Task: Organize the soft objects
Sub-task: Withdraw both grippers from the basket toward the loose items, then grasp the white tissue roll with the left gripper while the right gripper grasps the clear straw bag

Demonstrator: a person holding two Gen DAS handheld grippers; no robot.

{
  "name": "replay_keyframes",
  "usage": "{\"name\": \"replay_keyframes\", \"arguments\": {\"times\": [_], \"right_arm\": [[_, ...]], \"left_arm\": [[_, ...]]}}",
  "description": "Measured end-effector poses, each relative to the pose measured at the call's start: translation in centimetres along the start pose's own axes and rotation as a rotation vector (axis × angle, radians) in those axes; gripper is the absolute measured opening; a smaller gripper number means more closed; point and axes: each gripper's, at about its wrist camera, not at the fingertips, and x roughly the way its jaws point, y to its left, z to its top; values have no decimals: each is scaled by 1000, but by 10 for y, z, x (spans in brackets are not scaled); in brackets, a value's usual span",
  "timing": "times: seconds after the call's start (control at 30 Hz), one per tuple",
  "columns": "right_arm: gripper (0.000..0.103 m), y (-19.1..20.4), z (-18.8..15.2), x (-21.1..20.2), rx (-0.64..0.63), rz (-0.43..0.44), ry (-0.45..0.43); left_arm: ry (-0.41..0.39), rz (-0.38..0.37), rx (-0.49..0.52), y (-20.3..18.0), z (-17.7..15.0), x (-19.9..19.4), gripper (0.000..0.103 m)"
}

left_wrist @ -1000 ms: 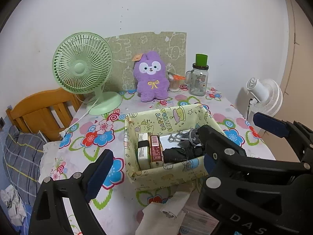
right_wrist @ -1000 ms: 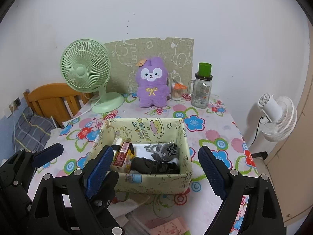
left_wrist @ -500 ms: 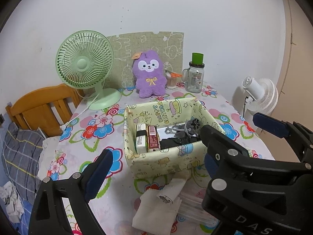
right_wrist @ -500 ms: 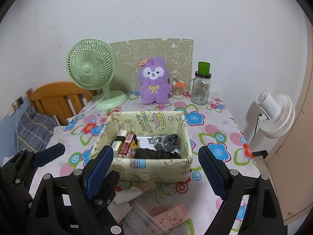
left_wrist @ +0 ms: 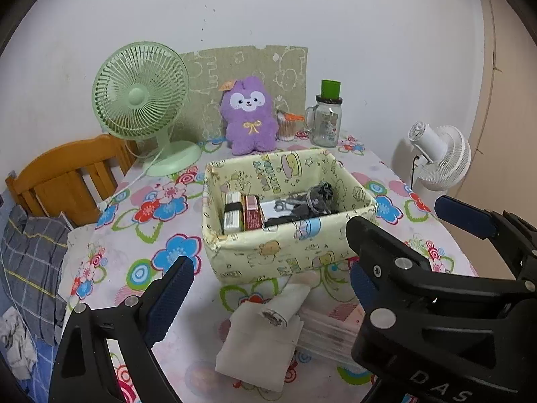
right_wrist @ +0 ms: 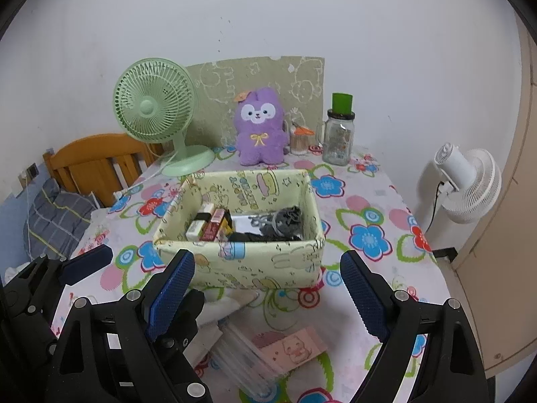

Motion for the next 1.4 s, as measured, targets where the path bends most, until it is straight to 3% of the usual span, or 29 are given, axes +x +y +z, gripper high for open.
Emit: {"name": "replay_keyframes", "arguments": {"times": [0.2,0.57,0.8,1.3,1.4], "right_arm": [[90,-1,-11,5,7,-13,23],[91,-3,-32,26,13,-20,81],[91,-4,-40,42,14,-28,111],[91,-17,-49,76,28,-39,174],[91,-21,-49,82,37,-41,183]], "left_arm": [[19,-17,3,-2,-10,6,95],[69,-8,-10,1,-29,29,82],[98,-15,-3,2,-36,47,80],[163,-36,20,-7,-41,88,69],[172,-42,28,-10,-40,94,63]]}}
